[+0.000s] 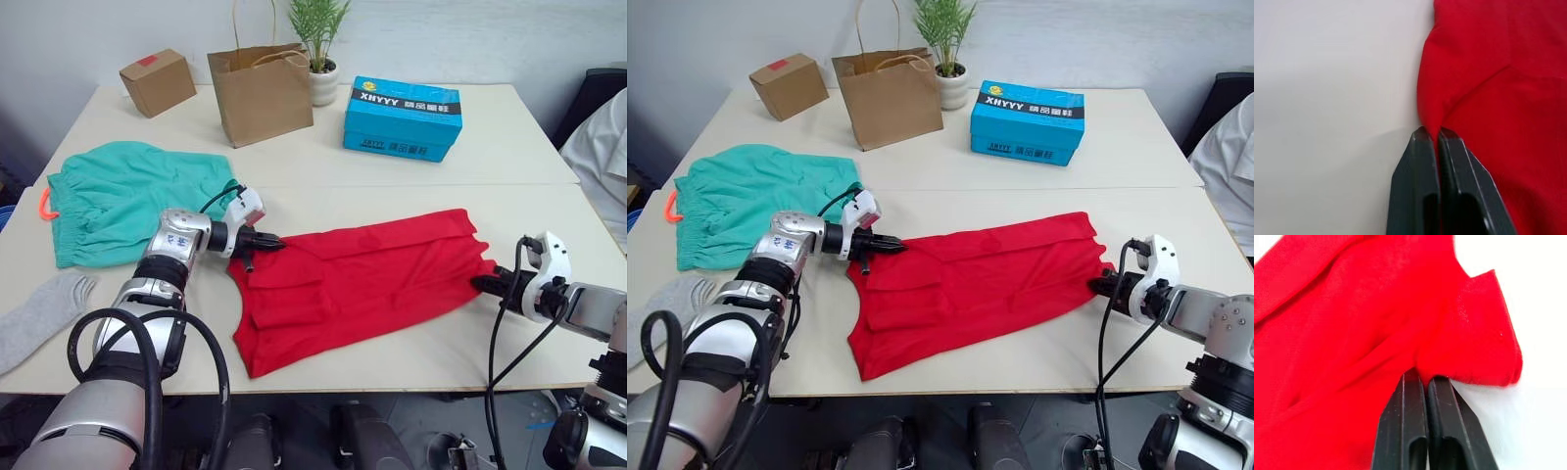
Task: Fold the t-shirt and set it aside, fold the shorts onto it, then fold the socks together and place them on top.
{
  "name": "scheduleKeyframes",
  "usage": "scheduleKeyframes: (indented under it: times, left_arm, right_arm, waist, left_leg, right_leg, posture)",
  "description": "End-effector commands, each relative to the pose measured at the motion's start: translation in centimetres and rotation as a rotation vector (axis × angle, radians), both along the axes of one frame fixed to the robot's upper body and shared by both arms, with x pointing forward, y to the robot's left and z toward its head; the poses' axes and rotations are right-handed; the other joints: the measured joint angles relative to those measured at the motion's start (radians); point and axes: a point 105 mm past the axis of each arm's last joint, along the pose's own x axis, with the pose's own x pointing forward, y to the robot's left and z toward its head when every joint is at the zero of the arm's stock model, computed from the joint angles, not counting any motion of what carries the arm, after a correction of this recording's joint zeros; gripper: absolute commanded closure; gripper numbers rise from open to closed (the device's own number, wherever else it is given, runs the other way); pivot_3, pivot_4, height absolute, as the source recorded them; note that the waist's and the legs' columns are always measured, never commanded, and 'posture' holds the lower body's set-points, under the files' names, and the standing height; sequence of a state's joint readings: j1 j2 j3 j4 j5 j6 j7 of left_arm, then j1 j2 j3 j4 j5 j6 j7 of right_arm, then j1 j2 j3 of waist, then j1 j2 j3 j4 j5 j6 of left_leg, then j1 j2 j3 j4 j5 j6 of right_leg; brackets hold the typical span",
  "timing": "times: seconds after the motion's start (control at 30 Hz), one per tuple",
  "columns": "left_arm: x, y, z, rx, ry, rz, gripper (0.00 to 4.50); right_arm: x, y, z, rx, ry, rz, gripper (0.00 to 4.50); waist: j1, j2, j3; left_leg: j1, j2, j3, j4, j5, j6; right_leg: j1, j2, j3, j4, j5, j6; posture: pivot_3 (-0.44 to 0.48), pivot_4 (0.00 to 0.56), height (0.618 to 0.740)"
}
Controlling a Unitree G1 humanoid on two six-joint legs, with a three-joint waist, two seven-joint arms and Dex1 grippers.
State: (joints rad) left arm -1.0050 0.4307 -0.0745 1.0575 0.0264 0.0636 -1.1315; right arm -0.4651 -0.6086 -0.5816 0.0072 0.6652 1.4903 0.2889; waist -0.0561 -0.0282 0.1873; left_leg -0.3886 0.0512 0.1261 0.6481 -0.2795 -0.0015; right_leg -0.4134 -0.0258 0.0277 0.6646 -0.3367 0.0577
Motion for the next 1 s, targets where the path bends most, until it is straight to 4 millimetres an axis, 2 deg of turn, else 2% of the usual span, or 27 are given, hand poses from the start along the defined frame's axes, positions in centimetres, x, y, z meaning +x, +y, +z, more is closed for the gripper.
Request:
scheduleKeyframes:
  times: [0.03, 0.13, 0.3, 0.4, 0.5, 0.63, 0.7, 0.8, 0.87, 0.93, 1.0]
  left_arm:
    - [-1.2, 0.8, -2.0, 0.015, 0.001, 0.046, 4.48]
    - [-2.6, 0.5, -1.7, -0.029, -0.034, 0.092, 4.48]
    - [-4.3, 0.0, -0.7, -0.067, -0.081, 0.220, 4.48]
    - [-6.0, -0.6, -0.3, -0.055, -0.085, 0.236, 4.48]
    - [-7.6, 0.0, -0.6, -0.001, -0.098, 0.294, 4.48]
    - [-9.8, -0.4, -0.7, -0.019, -0.086, 0.330, 4.48]
    - [-10.9, -1.3, -0.5, -0.092, -0.051, 0.343, 4.48]
    - [-12.0, -2.0, -0.8, -0.125, -0.022, 0.321, 4.48]
    - [-12.3, -2.0, -0.8, -0.162, 0.010, 0.313, 4.50]
    - [-13.2, -2.6, 0.1, -0.237, 0.027, 0.222, 3.98]
    - [-13.5, -2.3, 0.6, -0.236, -0.004, 0.172, 3.46]
  right_arm:
    - [1.6, -1.4, 1.9, -0.084, -0.103, -0.007, 4.50]
    - [3.5, -1.7, 2.7, -0.125, -0.164, -0.007, 4.50]
    - [6.5, -1.4, 2.8, -0.178, -0.214, 0.023, 4.50]
    - [8.1, -1.1, 3.0, -0.194, -0.242, 0.032, 4.50]
    - [9.9, -0.2, 3.3, -0.223, -0.275, 0.062, 4.50]
    - [11.2, 1.0, 3.3, -0.248, -0.304, 0.109, 4.50]
    - [11.7, 1.6, 3.4, -0.232, -0.335, 0.117, 4.50]
    - [11.7, 2.2, 3.0, -0.229, -0.338, 0.148, 4.50]
    - [11.2, 2.2, 2.7, -0.234, -0.318, 0.182, 4.06]
    - [10.4, 1.6, 2.4, -0.260, -0.283, 0.215, 3.54]
    - [9.7, 0.8, 2.7, -0.264, -0.280, 0.217, 2.87]
  waist:
    - [0.000, 0.001, -0.001]
    - [-0.007, 0.002, -0.001]
    - [-0.007, 0.002, -0.001]
    - [-0.005, 0.002, -0.001]
    - [-0.011, 0.002, -0.001]
    - [-0.012, 0.002, -0.001]
    - [-0.012, 0.002, -0.001]
    - [-0.010, 0.002, -0.001]
    - [-0.007, 0.002, -0.001]
    - [-0.005, 0.002, -0.001]
    - [-0.001, 0.002, -0.001]
  left_leg:
    - [0.000, 0.000, 0.000, 0.000, 0.000, 0.000]
    - [0.002, 0.001, 0.003, -0.001, 0.002, -0.003]
    - [0.003, 0.001, 0.004, 0.000, 0.003, -0.005]
    - [0.003, 0.001, 0.005, 0.000, 0.003, -0.005]
    - [0.003, 0.001, 0.005, 0.000, 0.003, -0.005]
    - [0.003, 0.001, 0.005, -0.001, 0.003, -0.006]
    - [0.002, 0.001, 0.005, -0.001, 0.003, -0.006]
    - [0.002, 0.001, 0.005, 0.000, 0.003, -0.006]
    - [0.002, 0.001, 0.005, 0.000, 0.003, -0.006]
    - [0.002, 0.001, 0.005, 0.000, 0.003, -0.006]
    - [0.002, 0.001, 0.004, 0.000, 0.003, -0.006]
  right_leg:
    - [0.000, 0.000, 0.000, 0.000, 0.000, 0.000]
    - [0.000, 0.000, 0.003, 0.001, 0.000, 0.000]
    - [0.000, 0.001, 0.005, 0.002, 0.000, 0.000]
    - [0.000, 0.001, 0.005, 0.001, 0.000, 0.000]
    - [0.000, 0.001, 0.006, 0.001, 0.000, 0.000]
    - [0.000, 0.001, 0.006, 0.000, 0.000, 0.000]
    - [0.000, 0.001, 0.006, -0.001, 0.000, 0.000]
    - [0.000, 0.001, 0.006, -0.002, 0.000, 0.001]
    - [0.000, 0.001, 0.006, -0.001, 0.000, 0.001]
    - [0.000, 0.001, 0.006, -0.001, 0.001, 0.001]
    - [0.000, 0.001, 0.005, -0.002, 0.001, 0.001]
  posture:
    - [0.000, 0.150, 0.740]
    - [0.000, 0.150, 0.740]
    - [0.000, 0.150, 0.740]
    - [0.000, 0.150, 0.740]
    - [0.000, 0.150, 0.740]
    - [0.000, 0.150, 0.740]
    - [0.000, 0.150, 0.740]
    - [0.000, 0.150, 0.740]
    - [0.000, 0.150, 0.740]
    - [0.000, 0.150, 0.740]
    - [0.000, 0.150, 0.740]
